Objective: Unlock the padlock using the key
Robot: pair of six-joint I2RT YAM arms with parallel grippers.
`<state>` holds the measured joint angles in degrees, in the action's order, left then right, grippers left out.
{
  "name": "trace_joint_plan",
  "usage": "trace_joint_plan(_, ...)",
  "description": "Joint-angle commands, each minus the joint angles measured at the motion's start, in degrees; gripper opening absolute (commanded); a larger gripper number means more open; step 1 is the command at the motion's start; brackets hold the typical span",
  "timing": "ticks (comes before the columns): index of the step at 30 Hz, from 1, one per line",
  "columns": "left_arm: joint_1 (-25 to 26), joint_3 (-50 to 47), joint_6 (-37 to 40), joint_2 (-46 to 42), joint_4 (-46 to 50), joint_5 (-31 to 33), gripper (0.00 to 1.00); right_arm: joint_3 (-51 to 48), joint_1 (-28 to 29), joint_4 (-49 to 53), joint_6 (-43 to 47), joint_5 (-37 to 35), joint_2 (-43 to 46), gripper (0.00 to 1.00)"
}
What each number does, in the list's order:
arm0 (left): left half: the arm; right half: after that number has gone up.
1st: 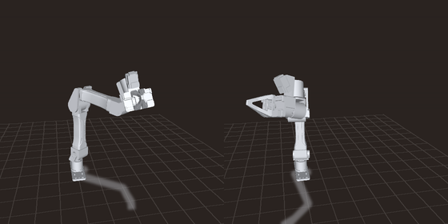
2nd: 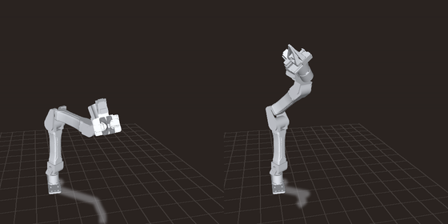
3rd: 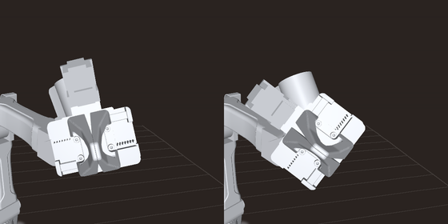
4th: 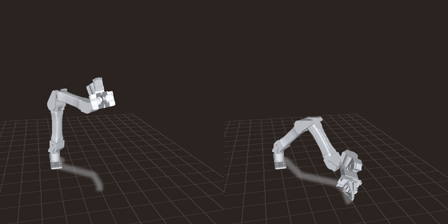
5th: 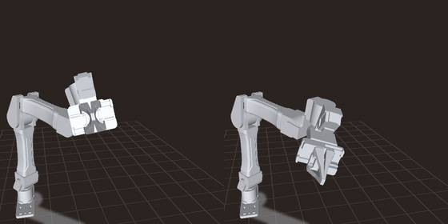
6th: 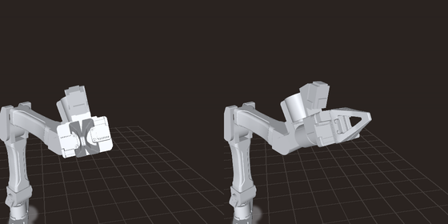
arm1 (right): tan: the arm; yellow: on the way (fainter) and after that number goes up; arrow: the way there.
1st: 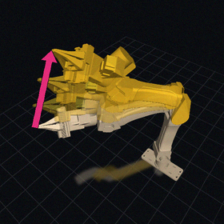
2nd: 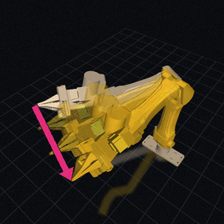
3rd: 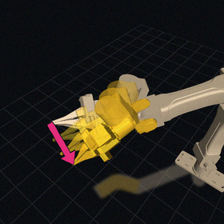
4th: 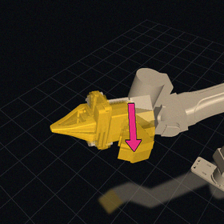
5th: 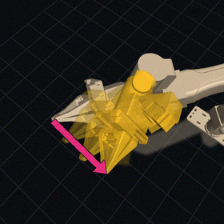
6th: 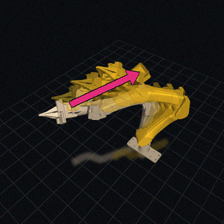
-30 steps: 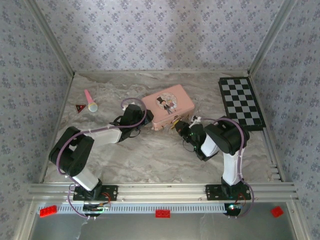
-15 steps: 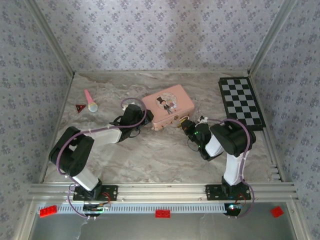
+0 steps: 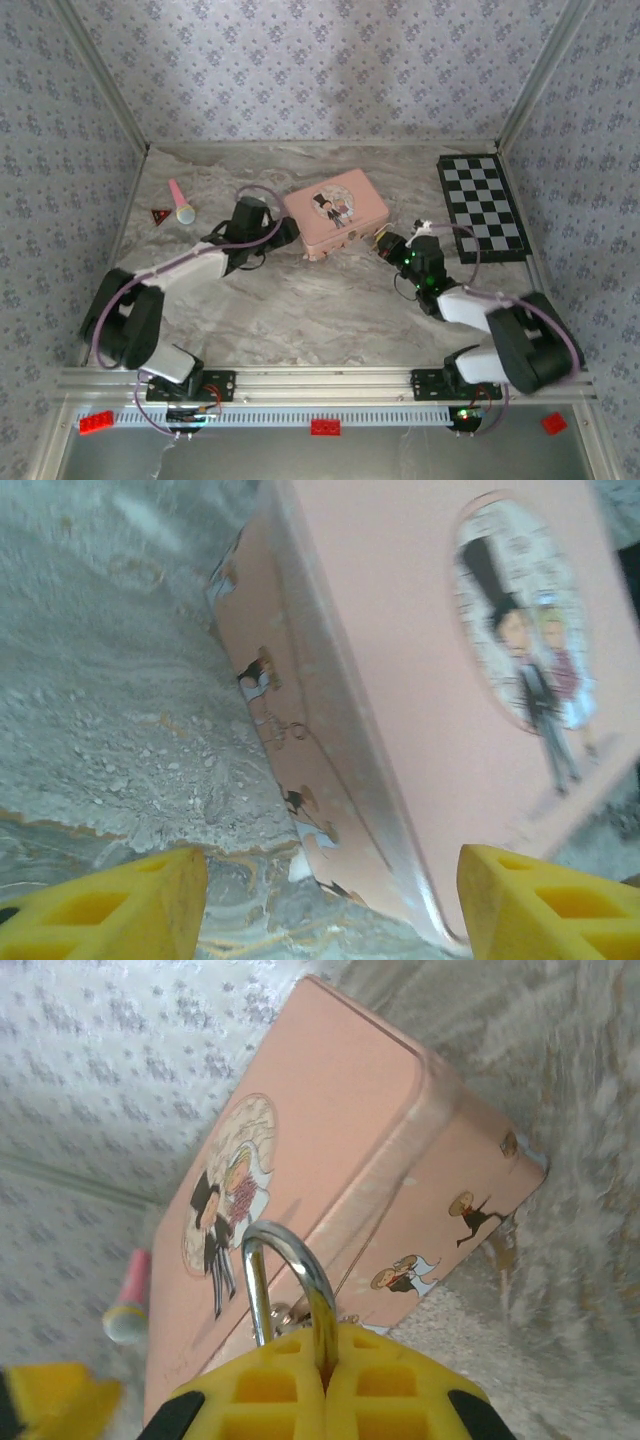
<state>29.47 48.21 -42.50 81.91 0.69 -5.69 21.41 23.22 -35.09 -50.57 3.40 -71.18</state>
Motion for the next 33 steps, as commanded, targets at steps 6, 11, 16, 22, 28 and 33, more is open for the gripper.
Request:
trace_joint_plan(6,-1.66,-12.15,12.18,-21.01,6.23,2.5,0.68,12.64,-0.67,52.61,26.46,-3.24,18.12,0.0)
trace_joint_plan(11,-1.87,-21.73,13.66,-39.12,7.34,11.39,0.69,18.55,-0.68,68.58,27.71,-6.45,18.49,0.0)
trace_joint_plan(16,-3.31,-25.87,14.88,-51.2,12.27,16.87,0.7,20.29,-0.8,73.81,26.94,-6.3,13.95,0.0)
trace_joint_plan(22,-5.12,-27.19,16.45,-54.45,16.27,16.94,0.71,20.57,-0.83,72.51,25.61,-6.54,5.3,0.0)
trace_joint_plan(28,-5.52,-28.44,18.23,-56.04,16.8,16.48,0.72,21.87,-1.8,69.82,26.03,-7.09,-1.73,0.0)
trace_joint_plan(33,-6.08,-29.13,18.42,-56.33,16.43,16.28,0.72,23.12,-2.38,66.38,26.3,-6.22,-7.57,0.0)
